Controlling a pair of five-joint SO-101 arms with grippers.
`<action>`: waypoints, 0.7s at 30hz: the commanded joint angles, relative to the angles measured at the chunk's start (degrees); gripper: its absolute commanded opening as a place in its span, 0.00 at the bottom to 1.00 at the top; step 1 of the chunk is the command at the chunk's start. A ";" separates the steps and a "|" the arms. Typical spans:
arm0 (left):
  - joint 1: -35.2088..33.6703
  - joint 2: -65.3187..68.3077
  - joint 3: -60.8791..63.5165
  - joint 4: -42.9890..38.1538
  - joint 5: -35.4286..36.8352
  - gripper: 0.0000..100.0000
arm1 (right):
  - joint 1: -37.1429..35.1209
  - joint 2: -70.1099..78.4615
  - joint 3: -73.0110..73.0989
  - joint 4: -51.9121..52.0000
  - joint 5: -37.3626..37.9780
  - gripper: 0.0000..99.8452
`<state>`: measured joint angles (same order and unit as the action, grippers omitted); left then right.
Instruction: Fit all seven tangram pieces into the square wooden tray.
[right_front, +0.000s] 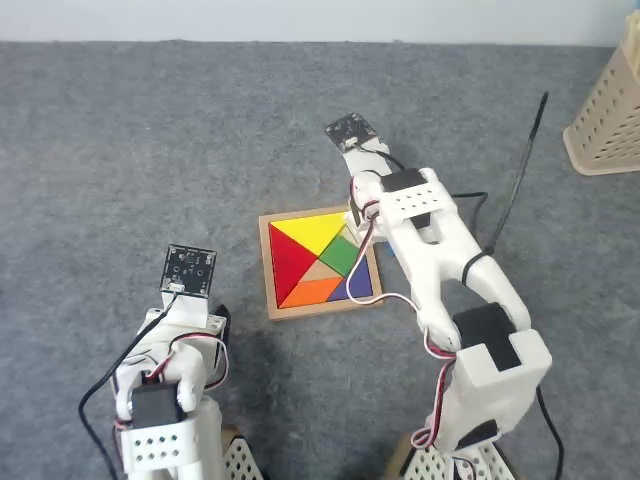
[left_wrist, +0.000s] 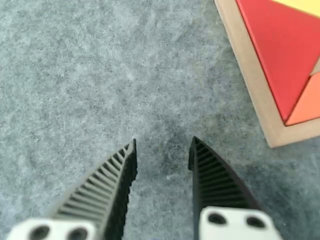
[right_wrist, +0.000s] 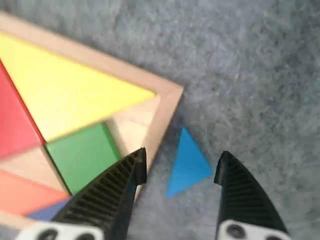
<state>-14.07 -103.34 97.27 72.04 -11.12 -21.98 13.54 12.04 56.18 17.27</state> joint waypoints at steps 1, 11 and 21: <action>0.09 -0.35 -0.66 0.26 -0.26 0.17 | 2.51 -2.86 -0.35 1.63 6.68 0.23; 0.09 -0.35 -0.66 0.26 -0.26 0.17 | 8.40 4.79 -6.51 -0.22 3.87 0.22; 0.09 -0.35 -0.66 0.26 -0.26 0.17 | 6.37 9.71 -8.70 0.22 4.75 0.22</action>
<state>-14.07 -103.34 97.27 72.04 -11.12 -14.68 23.56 5.27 56.97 22.29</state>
